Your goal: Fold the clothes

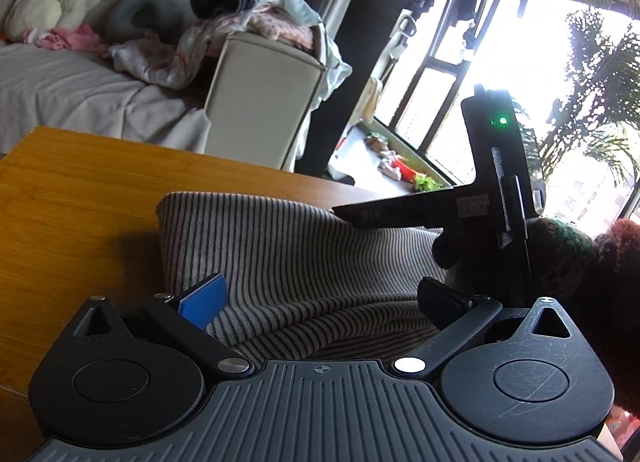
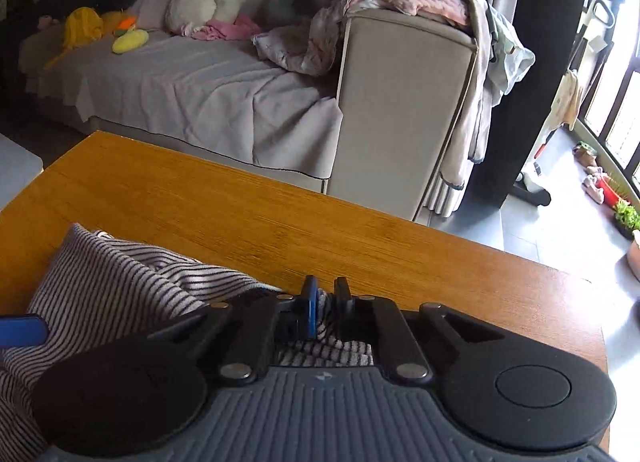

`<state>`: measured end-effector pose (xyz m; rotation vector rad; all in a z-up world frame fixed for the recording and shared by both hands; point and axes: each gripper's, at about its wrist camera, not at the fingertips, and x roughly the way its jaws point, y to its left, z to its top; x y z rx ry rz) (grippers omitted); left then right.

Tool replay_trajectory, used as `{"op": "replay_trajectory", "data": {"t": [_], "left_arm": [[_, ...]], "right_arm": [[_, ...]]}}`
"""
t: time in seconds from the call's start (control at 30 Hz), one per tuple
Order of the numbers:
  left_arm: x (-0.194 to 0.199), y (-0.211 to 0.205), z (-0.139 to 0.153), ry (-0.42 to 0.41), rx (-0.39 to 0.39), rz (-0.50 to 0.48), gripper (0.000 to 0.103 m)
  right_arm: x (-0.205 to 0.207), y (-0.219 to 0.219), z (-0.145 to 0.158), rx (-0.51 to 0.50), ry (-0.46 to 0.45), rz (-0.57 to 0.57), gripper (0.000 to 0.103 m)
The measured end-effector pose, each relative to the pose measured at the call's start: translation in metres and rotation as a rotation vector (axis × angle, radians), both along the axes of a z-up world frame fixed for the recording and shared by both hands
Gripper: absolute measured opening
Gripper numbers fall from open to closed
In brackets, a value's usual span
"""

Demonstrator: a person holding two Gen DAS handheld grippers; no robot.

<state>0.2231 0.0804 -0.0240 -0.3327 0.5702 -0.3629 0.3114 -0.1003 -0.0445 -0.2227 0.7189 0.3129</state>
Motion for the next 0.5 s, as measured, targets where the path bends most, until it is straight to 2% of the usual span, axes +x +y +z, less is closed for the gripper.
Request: {"op": "replay_trajectory", "data": {"t": [0.17,0.27,0.5], "left_arm": [[-0.007,0.015,0.012,0.021,-0.027,0.048,0.103],[-0.022,0.026,0.025,0.002,-0.011,0.068,0.103],[-0.057,0.042,0.058,-0.045,0.023,0.107,0.103]], "right_arm": [[-0.045,-0.026,0.039,0.113,-0.061,0.020,0.006],[-0.081,-0.039,0.055,0.180,-0.084,0.044,0.006],[-0.156,-0.056,0.061,0.297,-0.099,0.118,0.006]]}}
